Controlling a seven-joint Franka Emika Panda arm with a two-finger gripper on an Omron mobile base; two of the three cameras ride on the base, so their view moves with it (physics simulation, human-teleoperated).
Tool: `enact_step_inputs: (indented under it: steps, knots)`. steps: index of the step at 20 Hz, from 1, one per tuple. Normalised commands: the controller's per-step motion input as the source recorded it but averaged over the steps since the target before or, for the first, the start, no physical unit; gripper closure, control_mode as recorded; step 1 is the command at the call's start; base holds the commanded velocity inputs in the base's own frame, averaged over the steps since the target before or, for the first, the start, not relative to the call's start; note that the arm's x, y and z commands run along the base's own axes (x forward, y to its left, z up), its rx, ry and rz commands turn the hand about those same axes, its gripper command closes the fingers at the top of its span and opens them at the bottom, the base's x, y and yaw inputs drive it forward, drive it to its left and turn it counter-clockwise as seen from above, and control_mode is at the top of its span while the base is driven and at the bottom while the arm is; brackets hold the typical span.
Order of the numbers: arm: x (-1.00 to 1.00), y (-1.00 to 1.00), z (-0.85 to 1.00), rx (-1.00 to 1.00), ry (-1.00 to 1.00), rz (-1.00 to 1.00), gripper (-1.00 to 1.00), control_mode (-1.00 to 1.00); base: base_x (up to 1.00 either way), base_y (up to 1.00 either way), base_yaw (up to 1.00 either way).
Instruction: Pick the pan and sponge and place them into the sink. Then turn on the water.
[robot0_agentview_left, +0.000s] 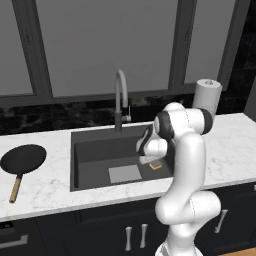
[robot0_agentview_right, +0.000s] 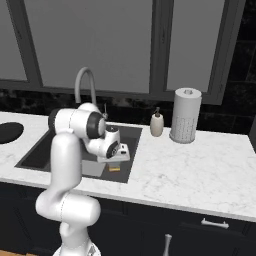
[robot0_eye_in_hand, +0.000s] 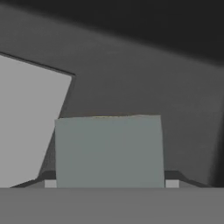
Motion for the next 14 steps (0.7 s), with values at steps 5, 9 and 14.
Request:
enact_step_inputs:
  steps: [5,9,14]
  knots:
    - [0.23,0.05,-0.39,0.0,-0.01,0.0,1.0,-1.0,0.0,0.0,0.0]
    - [0.22,0.01,-0.17,0.0,0.0,0.0,1.0,-1.0,0.0,0.0,0.0]
    - [0.34,0.02,0.0,0.0,0.01,0.0,1.0,-1.0,0.0,0.0,0.0]
